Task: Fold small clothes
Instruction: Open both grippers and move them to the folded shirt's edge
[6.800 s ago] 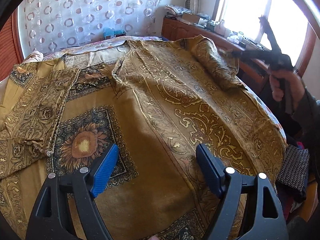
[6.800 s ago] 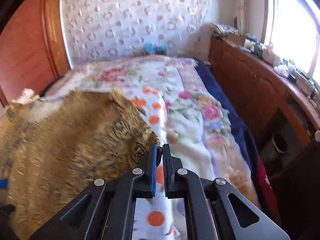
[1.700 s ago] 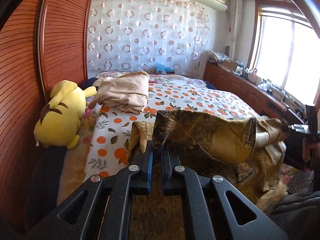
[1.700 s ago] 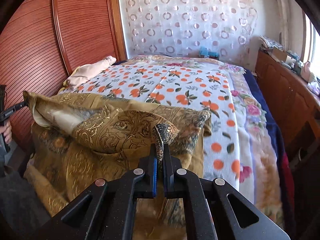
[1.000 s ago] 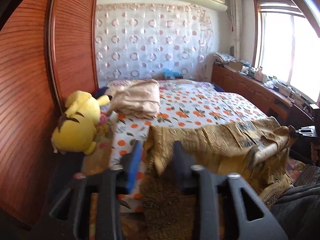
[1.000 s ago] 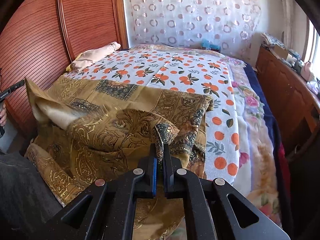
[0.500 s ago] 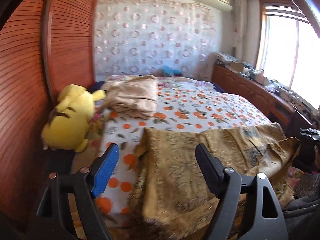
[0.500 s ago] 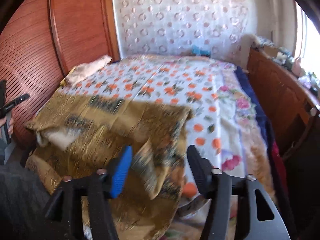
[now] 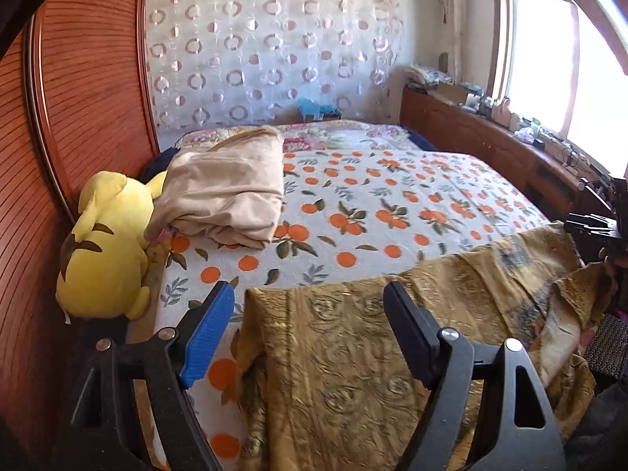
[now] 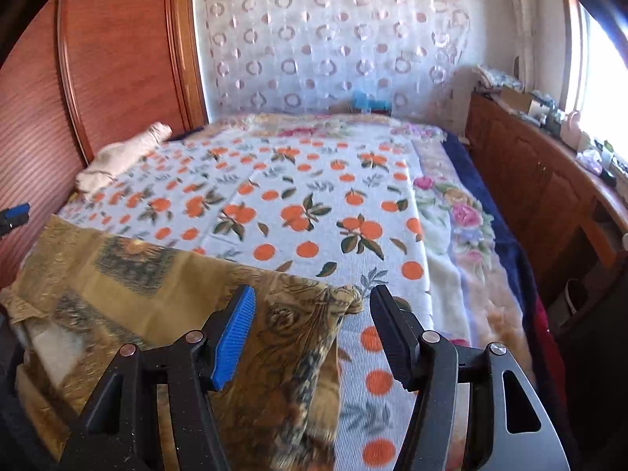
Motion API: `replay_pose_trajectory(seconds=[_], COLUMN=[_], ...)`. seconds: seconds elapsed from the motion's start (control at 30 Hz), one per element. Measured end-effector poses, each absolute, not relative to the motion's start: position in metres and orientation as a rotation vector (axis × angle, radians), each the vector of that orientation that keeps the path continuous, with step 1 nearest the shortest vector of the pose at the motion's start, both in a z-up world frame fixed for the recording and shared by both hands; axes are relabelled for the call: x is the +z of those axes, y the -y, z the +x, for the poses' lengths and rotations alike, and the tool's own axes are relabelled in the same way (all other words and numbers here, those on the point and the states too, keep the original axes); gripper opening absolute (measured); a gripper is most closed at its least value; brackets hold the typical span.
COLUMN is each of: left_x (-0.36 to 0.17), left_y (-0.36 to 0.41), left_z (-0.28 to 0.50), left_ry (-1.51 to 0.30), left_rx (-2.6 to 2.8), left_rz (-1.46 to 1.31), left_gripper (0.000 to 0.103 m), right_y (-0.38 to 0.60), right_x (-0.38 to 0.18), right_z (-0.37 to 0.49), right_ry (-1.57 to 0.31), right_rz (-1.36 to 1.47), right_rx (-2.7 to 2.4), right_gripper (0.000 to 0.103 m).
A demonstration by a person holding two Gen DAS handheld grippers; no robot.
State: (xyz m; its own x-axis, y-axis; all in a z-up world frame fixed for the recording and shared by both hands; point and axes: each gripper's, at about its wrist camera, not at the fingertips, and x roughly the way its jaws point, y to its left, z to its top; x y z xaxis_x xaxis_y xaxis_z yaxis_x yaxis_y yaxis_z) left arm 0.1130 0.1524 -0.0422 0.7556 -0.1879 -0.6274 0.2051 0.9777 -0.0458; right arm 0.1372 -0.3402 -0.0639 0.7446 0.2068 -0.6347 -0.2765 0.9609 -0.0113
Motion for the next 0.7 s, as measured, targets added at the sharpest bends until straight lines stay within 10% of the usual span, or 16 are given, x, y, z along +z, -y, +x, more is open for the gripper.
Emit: replay_pose_trajectory(seconds=[0.7], left_x=[-0.101], left_y=[-0.176], left_z=[0.165], left_ry=[-0.889], left_rx=[-0.165], left_rz=[-0.008], left_gripper=[0.079], right_y=[0.345], right_x=[-0.082], right_z=[0.196], right_ry=[-0.802], right_rz=[-0.101], right_rx=[0.274], right_gripper=[0.063])
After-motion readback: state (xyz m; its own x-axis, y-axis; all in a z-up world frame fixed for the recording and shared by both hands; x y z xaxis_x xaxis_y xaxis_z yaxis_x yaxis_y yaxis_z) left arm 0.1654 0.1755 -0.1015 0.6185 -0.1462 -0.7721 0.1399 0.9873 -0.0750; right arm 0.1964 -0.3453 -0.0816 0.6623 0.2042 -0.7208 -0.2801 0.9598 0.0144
